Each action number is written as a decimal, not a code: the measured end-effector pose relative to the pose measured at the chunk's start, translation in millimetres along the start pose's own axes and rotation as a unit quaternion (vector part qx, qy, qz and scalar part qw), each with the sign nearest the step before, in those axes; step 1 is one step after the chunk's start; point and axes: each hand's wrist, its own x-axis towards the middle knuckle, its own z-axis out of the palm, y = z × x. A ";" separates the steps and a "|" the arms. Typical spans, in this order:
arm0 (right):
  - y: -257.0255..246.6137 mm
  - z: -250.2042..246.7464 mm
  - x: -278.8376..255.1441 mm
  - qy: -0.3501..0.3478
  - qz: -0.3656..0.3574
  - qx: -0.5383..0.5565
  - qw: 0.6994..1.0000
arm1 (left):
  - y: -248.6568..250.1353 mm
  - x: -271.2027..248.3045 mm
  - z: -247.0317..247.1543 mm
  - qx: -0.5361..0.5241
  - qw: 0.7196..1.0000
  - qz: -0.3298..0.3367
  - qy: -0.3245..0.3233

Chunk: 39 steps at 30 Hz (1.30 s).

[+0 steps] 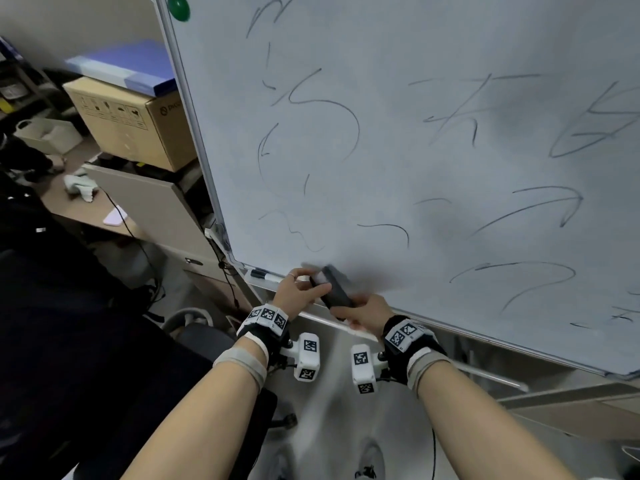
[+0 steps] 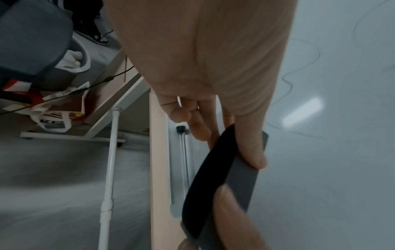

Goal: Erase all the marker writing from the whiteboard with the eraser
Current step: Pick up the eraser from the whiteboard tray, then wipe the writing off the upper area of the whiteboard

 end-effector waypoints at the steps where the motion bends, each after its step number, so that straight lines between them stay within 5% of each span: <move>1: -8.4 5.6 -1.8 -0.019 -0.007 -0.006 1.000 | 4.7 -1.8 -4.9 -0.011 1.000 0.009 0.003; 8: -95.1 62.0 -11.6 0.012 -0.122 0.012 0.992 | 56.8 -6.7 -60.8 -0.139 0.985 0.085 0.053; 15: -178.3 105.7 -14.8 0.160 -0.249 0.046 0.954 | 114.5 17.6 -150.6 -0.143 0.936 0.178 0.269; 19: -238.6 108.5 -27.8 0.264 -0.356 0.069 0.894 | 181.5 33.1 -175.9 -0.105 0.905 0.248 0.330; 24: -305.5 88.1 -47.6 0.462 -0.430 -0.064 0.773 | 257.0 41.6 -168.6 -0.097 0.913 0.283 0.276; 27: -330.3 69.8 -54.7 0.535 -0.445 -0.137 0.705 | 285.7 45.0 -163.6 -0.123 0.926 0.259 0.245; 30: -346.9 50.4 -55.9 0.591 -0.462 -0.160 0.641 | 289.5 53.2 -163.1 -0.125 0.923 0.226 0.284; 34: -350.4 43.2 -41.2 0.626 -0.452 -0.217 0.597 | 281.9 66.4 -161.8 -0.067 0.915 0.236 0.320; 39: -337.5 61.8 -17.3 0.579 -0.469 -0.321 0.584 | 282.7 66.7 -160.7 -0.068 0.906 0.244 0.340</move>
